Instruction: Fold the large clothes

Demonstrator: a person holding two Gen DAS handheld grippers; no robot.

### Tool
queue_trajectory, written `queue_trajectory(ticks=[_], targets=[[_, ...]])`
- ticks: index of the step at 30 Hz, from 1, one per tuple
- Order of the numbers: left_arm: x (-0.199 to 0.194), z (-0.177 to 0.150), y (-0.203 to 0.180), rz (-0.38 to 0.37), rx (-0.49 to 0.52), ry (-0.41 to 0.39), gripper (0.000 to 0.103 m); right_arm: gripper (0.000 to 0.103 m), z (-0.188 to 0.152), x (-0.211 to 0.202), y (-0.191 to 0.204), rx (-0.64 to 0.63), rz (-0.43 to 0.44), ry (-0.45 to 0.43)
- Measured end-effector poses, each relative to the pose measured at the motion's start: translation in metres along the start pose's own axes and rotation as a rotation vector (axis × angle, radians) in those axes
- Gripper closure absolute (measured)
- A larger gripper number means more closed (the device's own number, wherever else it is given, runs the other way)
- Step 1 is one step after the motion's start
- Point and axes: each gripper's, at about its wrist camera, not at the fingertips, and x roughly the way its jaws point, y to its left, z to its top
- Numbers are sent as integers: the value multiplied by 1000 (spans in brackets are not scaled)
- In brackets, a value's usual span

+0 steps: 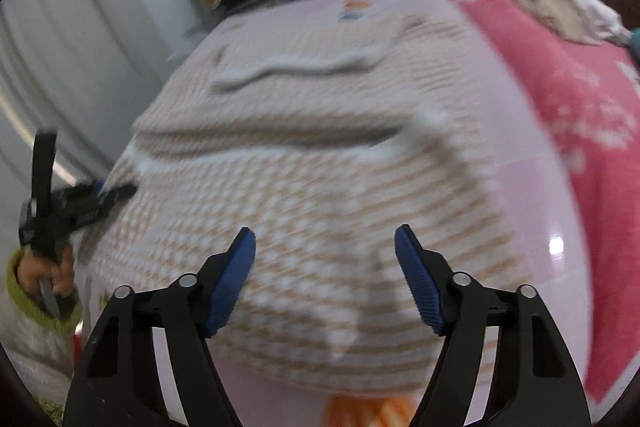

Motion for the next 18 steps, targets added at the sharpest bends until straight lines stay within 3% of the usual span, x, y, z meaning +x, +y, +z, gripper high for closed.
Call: queue_trajectory(ticks=[5,11,18], targets=[[-2,-3,5,2,-20,-2,71,59,19,-4,-42,77,-61,-31],[-1,-2,2,9,-35,-2,70,64,44,16,-60,76,-46,-28],[0,-1,2,10,-34,-1,70,70,49,41,-82,108,-24,43]])
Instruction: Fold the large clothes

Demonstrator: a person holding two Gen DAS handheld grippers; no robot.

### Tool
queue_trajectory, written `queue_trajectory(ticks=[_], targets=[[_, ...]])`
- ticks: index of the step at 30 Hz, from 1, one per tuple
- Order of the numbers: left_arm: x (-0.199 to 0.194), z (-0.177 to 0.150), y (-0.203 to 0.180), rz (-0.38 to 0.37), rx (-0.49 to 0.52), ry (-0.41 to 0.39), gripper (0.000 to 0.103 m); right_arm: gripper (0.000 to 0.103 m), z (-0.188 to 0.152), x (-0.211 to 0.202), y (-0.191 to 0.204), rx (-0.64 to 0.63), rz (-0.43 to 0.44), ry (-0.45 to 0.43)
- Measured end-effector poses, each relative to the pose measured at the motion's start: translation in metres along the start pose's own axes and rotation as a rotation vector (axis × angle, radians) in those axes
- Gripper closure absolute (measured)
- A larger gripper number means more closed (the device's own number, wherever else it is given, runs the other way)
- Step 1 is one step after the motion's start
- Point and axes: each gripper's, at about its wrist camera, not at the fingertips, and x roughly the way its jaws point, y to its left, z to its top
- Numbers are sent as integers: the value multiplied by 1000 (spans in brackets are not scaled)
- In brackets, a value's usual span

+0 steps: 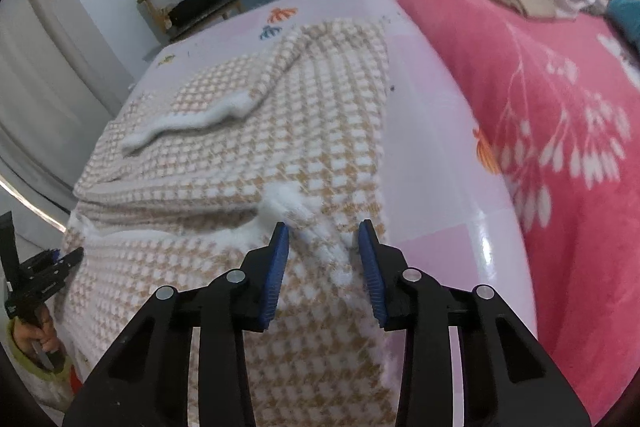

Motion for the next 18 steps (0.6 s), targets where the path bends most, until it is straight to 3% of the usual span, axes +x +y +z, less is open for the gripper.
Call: queue_trajectory(ticks=[10,18], targets=[[0,0,-1,4,3,1,70,74,-28,-22,2,-40,38,64],[1,1,-1,5,4,2,70,82,-14,0,7,-69,-18,78]])
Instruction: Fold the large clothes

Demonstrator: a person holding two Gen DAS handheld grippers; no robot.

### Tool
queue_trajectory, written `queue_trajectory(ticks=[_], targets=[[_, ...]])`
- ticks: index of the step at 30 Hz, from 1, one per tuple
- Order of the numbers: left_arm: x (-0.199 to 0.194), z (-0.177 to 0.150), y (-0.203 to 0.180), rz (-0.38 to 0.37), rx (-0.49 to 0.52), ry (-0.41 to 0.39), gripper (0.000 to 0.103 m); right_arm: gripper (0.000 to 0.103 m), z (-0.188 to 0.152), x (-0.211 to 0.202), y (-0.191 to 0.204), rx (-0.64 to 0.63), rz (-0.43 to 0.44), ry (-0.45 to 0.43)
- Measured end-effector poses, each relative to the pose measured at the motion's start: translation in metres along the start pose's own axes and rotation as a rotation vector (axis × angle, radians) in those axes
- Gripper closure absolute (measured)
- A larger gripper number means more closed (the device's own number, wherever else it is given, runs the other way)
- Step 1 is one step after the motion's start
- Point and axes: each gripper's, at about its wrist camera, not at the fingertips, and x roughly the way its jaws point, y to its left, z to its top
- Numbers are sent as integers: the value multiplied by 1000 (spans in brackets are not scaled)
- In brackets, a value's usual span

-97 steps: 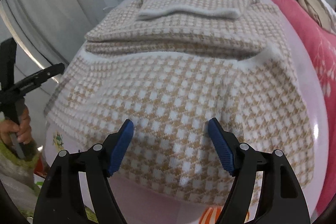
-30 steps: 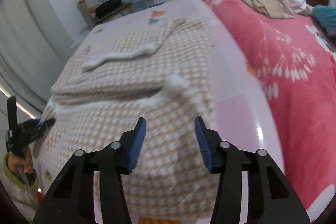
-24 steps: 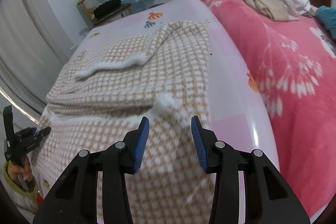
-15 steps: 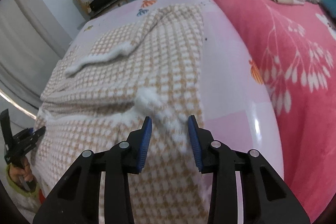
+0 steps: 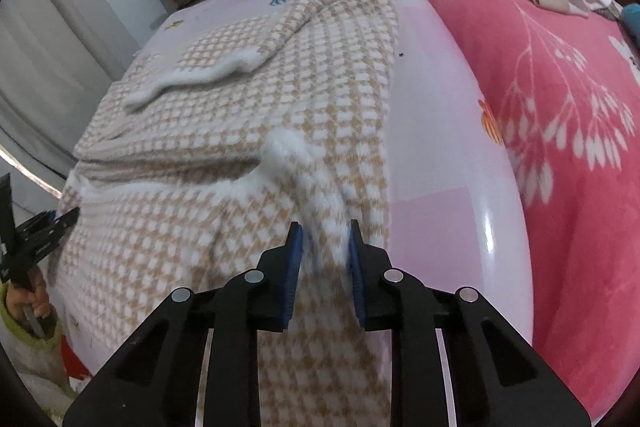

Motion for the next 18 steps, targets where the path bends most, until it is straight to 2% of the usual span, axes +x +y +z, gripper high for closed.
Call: queue_trajectory(ticks=[3,5,10,18], targets=[[0,0,1,-1,1,1,70,84,2,2,2,2,-18,-3],[0,0,0,-1,1,0,70,93,-1,-5,9,-30,-30,-16],[0,0,0,0,2,1,70,93,-9,-6,28,-115,-118,-38],[1,1,-2,28,-11,13,70,93,-7,4,34,-124,-176,-36]])
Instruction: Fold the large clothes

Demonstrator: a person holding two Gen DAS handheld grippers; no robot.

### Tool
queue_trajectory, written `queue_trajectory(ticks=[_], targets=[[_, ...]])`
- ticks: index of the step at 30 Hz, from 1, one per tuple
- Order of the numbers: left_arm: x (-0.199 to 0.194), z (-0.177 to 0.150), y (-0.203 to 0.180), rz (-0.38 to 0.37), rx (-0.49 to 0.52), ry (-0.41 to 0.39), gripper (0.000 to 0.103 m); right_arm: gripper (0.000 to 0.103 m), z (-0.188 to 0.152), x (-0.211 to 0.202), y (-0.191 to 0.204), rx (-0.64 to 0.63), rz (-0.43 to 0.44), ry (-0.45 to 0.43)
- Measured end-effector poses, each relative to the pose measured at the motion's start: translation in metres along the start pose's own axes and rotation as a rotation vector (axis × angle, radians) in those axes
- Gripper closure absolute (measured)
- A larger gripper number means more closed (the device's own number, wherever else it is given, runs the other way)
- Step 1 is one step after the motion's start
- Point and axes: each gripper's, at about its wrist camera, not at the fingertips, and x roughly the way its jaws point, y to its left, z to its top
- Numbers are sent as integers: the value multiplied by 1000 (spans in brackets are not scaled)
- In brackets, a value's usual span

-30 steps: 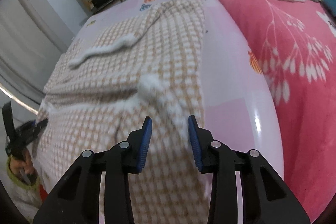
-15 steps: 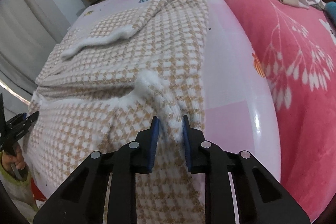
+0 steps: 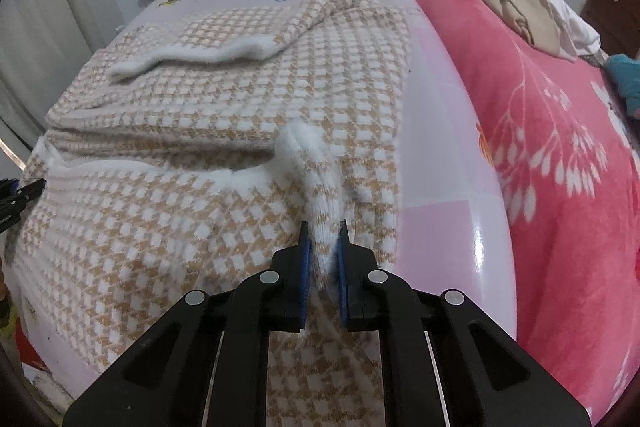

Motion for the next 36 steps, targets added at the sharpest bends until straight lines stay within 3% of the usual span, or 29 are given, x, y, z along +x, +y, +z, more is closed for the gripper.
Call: queue_trajectory(ticks=[9,36], targets=[[-1,2,-8,67,0,18,70,92,-3,0,0,-9,-9,-3],[-3,1,-11,83,-1,17,70,91,-2,-2,2,-5,-19,4]])
